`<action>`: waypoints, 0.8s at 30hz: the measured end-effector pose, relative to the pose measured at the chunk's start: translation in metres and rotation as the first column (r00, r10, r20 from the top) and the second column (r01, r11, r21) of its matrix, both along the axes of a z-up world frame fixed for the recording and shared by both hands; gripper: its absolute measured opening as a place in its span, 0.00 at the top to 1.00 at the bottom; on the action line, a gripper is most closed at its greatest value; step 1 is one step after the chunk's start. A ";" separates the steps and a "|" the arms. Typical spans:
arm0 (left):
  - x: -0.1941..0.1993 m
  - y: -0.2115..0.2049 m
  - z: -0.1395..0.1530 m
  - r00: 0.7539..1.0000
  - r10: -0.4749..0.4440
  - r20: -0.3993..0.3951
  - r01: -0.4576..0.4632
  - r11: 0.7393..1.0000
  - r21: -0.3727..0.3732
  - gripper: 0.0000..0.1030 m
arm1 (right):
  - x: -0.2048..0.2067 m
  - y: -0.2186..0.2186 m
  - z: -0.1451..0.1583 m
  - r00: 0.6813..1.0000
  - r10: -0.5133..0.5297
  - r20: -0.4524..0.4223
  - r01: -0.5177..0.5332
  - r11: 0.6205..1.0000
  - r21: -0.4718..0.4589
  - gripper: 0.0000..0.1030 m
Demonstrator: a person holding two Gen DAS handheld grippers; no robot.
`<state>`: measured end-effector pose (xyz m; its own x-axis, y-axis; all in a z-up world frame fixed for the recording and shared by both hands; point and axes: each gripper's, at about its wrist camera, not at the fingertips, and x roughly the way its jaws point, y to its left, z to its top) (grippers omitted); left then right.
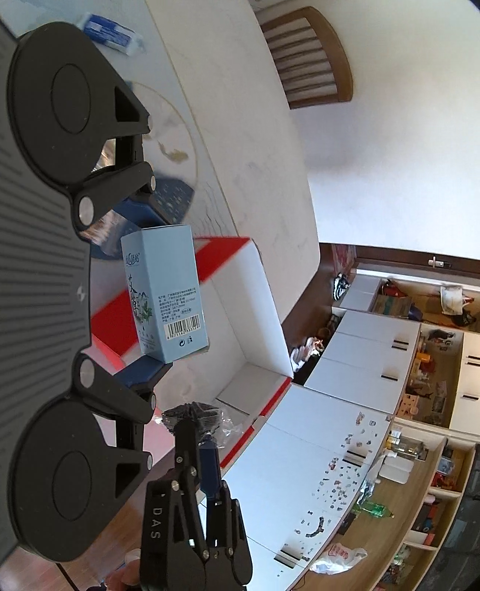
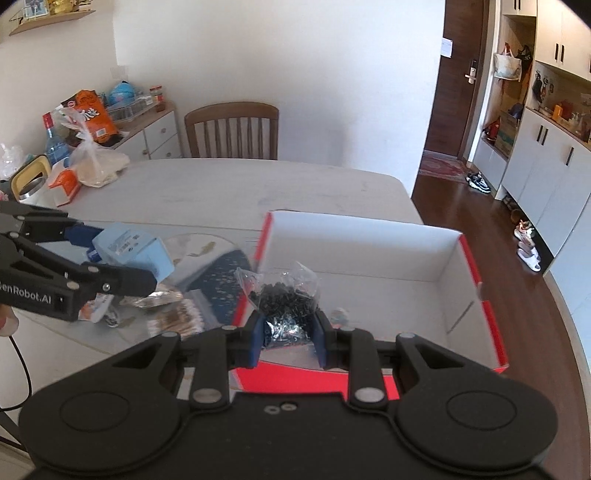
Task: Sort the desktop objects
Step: 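Lift and carry the milk carton and black-item bag over the red box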
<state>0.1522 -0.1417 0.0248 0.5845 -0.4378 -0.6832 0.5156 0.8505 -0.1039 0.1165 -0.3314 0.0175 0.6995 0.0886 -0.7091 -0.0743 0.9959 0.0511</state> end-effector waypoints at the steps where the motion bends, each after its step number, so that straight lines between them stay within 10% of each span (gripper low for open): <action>1: 0.003 -0.006 -0.001 1.000 -0.004 -0.002 0.004 1.000 0.003 0.29 | 0.001 -0.004 -0.001 1.000 -0.002 -0.001 0.002 1.000 -0.003 0.74; 24: 0.097 -0.113 -0.033 0.990 -0.067 -0.128 0.076 0.995 0.068 0.29 | 0.033 -0.072 -0.043 0.998 -0.026 -0.060 0.024 0.999 -0.036 0.74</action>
<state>0.2496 -0.2549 -0.0085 0.4616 -0.4220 -0.7803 0.5618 0.8198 -0.1110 0.1499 -0.4031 -0.0259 0.6570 0.0452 -0.7525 -0.0468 0.9987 0.0191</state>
